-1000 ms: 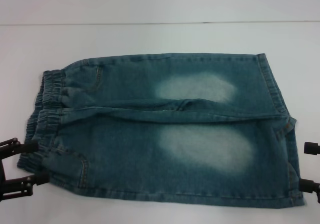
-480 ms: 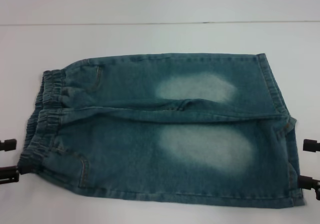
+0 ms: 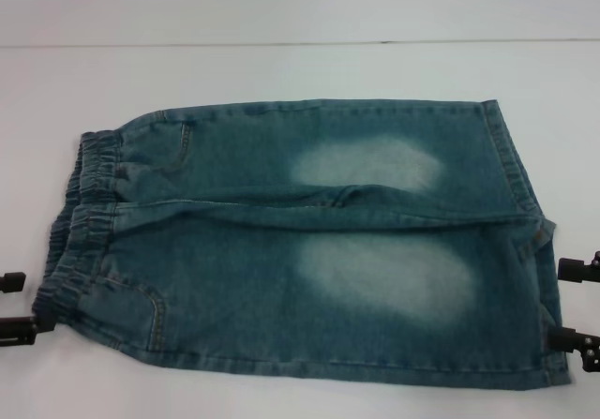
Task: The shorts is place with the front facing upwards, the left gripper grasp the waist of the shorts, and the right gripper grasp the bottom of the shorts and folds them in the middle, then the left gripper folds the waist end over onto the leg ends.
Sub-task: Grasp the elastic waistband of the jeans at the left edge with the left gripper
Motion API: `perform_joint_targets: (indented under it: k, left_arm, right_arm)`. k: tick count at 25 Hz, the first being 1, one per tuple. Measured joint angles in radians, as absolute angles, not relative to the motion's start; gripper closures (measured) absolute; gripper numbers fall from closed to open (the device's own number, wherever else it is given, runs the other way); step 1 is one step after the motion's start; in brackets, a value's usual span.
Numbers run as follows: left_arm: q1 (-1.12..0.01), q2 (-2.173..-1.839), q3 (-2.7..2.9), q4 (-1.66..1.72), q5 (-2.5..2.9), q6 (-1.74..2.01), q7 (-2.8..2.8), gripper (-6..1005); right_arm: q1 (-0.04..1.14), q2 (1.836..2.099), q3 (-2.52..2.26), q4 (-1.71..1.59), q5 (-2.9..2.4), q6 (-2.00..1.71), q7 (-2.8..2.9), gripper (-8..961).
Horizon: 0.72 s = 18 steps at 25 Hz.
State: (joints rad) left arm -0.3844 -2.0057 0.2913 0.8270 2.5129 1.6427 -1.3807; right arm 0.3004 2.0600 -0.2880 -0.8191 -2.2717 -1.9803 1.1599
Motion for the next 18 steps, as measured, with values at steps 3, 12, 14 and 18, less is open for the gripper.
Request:
perform_joint_targets:
  k: [3,12,14,18]
  left_arm:
    - [-0.390,-2.006,0.297,0.827,2.514,1.636,-1.382,157]
    - [-0.393,-2.016,0.354,0.824,2.515,1.616,-1.394,181]
    - [-0.393,-2.016,0.359,0.824,2.515,1.616,-1.394,190]
    - [-0.395,-2.017,0.371,0.824,2.516,1.624,-1.394,207]
  right_arm:
    - [0.301,2.063,-0.286,-0.820,-2.269,-1.980,1.161,42]
    - [0.300,2.074,-0.285,-0.828,-2.263,-1.980,1.163,42]
    - [0.301,2.074,-0.285,-0.828,-2.262,-1.981,1.164,41]
    - [0.301,2.075,-0.290,-0.828,-2.262,-1.982,1.166,41]
